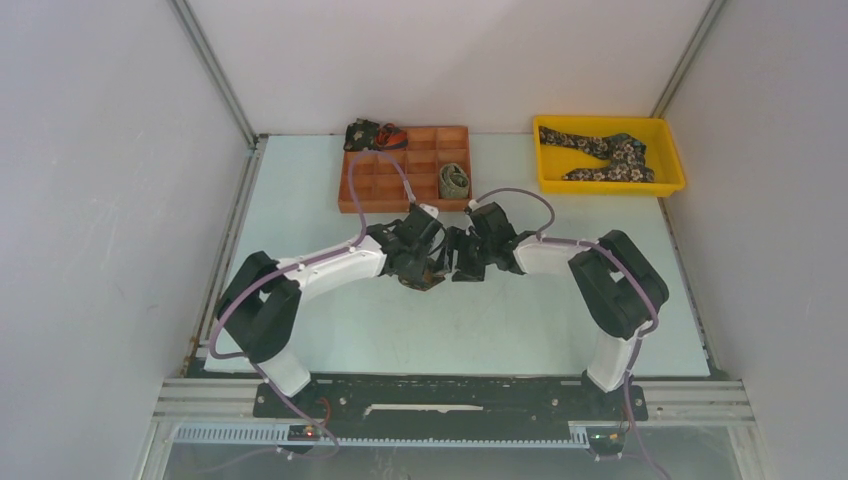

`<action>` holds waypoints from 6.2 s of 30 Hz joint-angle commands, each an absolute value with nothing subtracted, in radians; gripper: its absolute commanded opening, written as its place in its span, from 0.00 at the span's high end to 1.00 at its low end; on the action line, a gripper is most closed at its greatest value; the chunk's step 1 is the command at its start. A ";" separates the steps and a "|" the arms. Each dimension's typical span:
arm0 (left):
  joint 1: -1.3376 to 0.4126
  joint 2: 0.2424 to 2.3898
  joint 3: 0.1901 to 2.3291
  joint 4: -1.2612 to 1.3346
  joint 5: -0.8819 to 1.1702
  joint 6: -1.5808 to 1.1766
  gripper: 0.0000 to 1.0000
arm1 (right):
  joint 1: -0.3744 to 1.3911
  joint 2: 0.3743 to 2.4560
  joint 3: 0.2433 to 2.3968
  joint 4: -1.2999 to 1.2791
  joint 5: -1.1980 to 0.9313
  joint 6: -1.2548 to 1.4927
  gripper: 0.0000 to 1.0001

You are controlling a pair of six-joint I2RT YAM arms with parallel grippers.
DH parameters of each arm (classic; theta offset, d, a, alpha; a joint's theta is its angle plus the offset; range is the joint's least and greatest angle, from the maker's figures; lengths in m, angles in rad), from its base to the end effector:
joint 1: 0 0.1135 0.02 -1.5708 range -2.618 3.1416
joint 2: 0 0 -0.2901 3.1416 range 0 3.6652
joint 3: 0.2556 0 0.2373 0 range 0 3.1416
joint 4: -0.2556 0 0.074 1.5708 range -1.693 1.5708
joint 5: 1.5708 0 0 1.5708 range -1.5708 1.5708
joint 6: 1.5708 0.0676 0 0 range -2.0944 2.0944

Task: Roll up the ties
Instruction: Roll the tie at the center of the board, then pick up the tie at the center of the board.

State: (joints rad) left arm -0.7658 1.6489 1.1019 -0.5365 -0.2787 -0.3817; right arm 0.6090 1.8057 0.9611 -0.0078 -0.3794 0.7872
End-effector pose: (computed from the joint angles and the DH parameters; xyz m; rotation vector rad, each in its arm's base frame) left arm 0.2544 -0.2188 0.2117 0.4049 2.5546 -0.0443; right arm 0.2932 0.2350 0.1608 0.0453 2.6464 1.0254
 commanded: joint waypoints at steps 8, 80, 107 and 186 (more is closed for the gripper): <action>-0.765 1.675 1.130 -0.564 -0.312 -0.359 0.59 | 0.622 1.916 0.963 0.191 -0.446 0.826 0.43; -0.525 1.489 0.871 -0.302 0.012 -0.439 0.23 | 0.624 1.887 0.963 0.279 -0.552 0.772 0.73; -0.525 1.524 0.874 -0.291 0.085 -0.423 0.35 | 0.650 2.019 0.925 0.515 -0.530 0.906 0.30; -0.486 0.443 0.787 -0.780 -0.379 -0.403 0.00 | 0.463 2.009 1.516 0.038 -0.518 0.661 1.00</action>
